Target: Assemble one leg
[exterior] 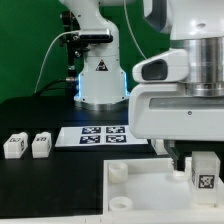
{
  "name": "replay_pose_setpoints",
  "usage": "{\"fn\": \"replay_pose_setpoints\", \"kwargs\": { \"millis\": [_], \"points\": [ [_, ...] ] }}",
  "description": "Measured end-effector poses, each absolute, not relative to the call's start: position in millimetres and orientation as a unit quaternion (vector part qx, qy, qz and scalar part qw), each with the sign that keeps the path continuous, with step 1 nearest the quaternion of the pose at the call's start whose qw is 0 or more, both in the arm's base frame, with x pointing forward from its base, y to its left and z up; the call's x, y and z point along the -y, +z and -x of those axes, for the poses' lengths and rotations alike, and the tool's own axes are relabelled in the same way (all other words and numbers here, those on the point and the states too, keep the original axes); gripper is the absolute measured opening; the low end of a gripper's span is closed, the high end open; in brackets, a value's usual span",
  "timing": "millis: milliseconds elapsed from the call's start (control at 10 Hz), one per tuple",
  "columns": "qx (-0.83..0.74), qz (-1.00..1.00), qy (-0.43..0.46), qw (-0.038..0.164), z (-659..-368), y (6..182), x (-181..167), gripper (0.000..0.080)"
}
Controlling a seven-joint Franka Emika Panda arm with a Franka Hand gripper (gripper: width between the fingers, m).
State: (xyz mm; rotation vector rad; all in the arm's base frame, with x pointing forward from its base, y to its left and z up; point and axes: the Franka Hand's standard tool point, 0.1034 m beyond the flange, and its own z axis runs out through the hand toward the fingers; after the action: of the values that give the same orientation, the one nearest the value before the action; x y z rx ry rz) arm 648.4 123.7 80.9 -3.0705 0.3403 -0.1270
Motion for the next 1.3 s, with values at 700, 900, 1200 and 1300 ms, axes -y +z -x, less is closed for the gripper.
{"fn": "replay_pose_setpoints", "kwargs": {
  "millis": [700, 900, 1200, 1300],
  "points": [
    [-0.091, 0.995, -0.04, 0.022, -648.4, 78.2, -119.6, 0.0295],
    [-0.119, 0.992, -0.04, 0.026, -648.7, 77.5, -117.0, 0.0295],
    [-0.217, 0.975, -0.032, 0.033, -647.7, 77.0, -113.3, 0.0295],
    [-0.31, 0.95, -0.022, 0.032, -646.0, 76.7, -110.6, 0.0295]
  ]
}}
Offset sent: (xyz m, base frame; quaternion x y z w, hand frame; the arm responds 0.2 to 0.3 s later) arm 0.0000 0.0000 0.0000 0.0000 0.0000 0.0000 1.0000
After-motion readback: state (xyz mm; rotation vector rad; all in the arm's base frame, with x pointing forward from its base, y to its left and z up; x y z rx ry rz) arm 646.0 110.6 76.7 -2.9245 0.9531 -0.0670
